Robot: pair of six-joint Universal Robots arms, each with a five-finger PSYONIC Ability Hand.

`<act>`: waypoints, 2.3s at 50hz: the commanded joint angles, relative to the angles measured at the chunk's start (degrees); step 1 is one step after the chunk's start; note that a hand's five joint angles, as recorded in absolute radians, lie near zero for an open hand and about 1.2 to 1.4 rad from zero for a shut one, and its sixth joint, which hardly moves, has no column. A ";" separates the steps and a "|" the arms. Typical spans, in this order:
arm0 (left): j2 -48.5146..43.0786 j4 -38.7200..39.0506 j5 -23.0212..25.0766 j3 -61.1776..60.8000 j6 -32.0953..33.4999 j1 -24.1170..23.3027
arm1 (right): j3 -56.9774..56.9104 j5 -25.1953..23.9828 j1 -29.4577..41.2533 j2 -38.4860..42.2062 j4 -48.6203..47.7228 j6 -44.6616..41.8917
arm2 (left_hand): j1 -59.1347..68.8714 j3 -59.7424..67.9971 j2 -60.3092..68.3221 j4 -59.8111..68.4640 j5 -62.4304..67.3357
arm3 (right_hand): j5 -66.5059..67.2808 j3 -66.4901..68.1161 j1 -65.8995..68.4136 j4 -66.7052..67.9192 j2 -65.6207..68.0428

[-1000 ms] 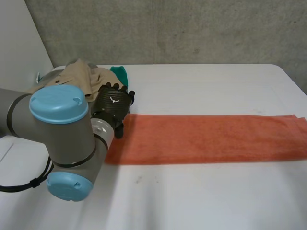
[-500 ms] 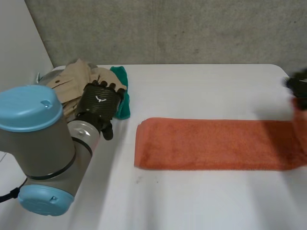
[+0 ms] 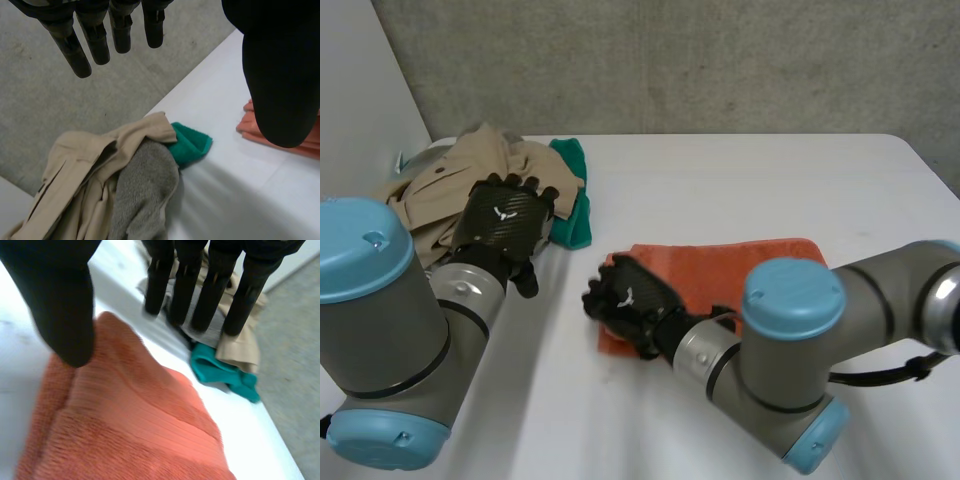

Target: Fold the laundry.

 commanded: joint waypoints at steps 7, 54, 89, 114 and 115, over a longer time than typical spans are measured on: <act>-4.44 2.10 3.43 6.45 -0.17 -5.04 | 7.97 3.61 -17.05 -17.20 5.71 20.24 | -1.25 -2.22 -1.89 -1.65 -2.85 | -27.85 -28.19 -28.48 -28.89 -27.81; 2.50 1.92 3.25 -1.44 -1.31 -1.01 | 1.39 10.47 1.32 -1.92 -2.01 2.57 | -1.25 -2.22 -1.89 -1.65 -2.85 | 42.15 41.81 41.52 41.11 42.19; -30.11 -12.93 0.80 28.00 -18.10 -11.29 | -7.39 -0.25 -20.74 1.41 24.27 34.23 | 1.66 0.68 1.01 1.26 0.06 | -18.68 -19.03 -19.31 -19.72 -18.65; -17.03 -13.29 0.17 25.01 -13.88 -12.70 | 8.14 12.83 -21.54 -15.62 6.97 26.56 | 0.31 -0.66 -0.33 -0.09 -1.29 | -21.20 -21.55 -21.83 -22.24 -21.17; -14.93 -13.29 0.78 24.49 -13.88 -12.52 | 9.20 13.89 -21.54 -16.41 6.09 26.92 | 0.15 -0.83 -0.50 -0.26 -1.45 | -22.21 -22.55 -22.83 -23.24 -22.17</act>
